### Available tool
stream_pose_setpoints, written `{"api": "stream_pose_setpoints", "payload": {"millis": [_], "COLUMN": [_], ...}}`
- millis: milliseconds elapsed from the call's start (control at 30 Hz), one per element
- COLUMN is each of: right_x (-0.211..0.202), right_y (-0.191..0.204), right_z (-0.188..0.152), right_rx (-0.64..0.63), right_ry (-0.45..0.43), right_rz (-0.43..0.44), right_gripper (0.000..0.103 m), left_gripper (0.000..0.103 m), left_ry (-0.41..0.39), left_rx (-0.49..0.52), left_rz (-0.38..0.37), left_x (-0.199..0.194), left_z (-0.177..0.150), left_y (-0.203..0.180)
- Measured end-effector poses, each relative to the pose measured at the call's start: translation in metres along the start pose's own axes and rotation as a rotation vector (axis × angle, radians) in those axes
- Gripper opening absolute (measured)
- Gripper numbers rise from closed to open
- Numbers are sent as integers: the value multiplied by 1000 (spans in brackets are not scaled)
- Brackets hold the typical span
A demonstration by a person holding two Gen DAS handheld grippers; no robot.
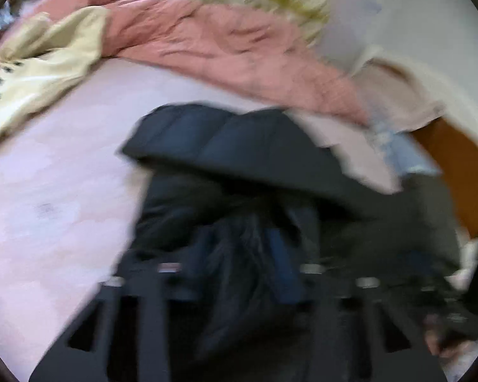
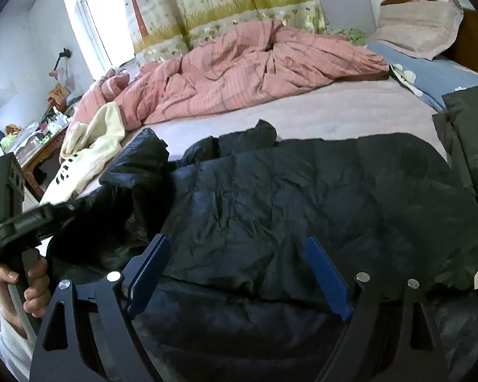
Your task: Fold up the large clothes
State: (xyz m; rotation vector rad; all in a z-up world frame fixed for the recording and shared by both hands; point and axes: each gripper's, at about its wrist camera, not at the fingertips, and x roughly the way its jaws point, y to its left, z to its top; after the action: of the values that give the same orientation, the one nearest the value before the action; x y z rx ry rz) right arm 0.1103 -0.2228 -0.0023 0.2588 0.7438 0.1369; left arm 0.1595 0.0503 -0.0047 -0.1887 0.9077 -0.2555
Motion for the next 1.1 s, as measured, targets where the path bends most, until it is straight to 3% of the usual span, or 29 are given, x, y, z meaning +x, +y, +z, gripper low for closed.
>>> {"api": "stream_pose_setpoints", "payload": {"millis": [67, 167, 267, 300, 400, 467, 667, 733, 800, 833, 867, 1000, 1100], "right_x": [4, 8, 14, 16, 21, 20, 20, 20, 20, 20, 20, 21, 20], "right_y": [1, 2, 2, 1, 0, 1, 1, 2, 1, 2, 2, 3, 3], "right_z": [-2, -5, -8, -8, -10, -10, -10, -10, -10, -10, -10, -10, -9], "right_rx": [-9, -33, -44, -44, -48, -54, -55, -56, -57, -57, -57, -61, -56], "right_ry": [16, 31, 48, 53, 69, 67, 67, 66, 67, 67, 66, 69, 63], "right_rz": [-15, -28, -47, -51, -64, -67, -66, -67, -66, -66, -65, -63, -64], "right_gripper": [88, 88, 88, 88, 88, 88, 88, 88, 88, 88, 88, 88, 88], "left_gripper": [9, 6, 8, 8, 20, 50, 59, 59, 50, 9, 0, 0, 0], "left_ry": [-10, -27, -111, -146, -198, -223, -270, -252, -237, -225, -217, -306, -242], "left_rx": [-25, -149, -215, -224, -208, -232, -261, -258, -258, -247, -216, 57, 170], "left_rz": [107, 105, 227, 228, 76, -19, -176, -184, -135, -129, -156, -223, -258], "left_x": [3, -3, -24, -32, -51, -60, -59, -48, -39, -34, -32, -58, -59], "left_z": [-1, 1, 3, 4, 11, 12, 19, 26, 27, 26, 24, 8, -8], "left_y": [11, 39, 61, 67, 76, 83, 87, 84, 84, 81, 77, 26, -12]}}
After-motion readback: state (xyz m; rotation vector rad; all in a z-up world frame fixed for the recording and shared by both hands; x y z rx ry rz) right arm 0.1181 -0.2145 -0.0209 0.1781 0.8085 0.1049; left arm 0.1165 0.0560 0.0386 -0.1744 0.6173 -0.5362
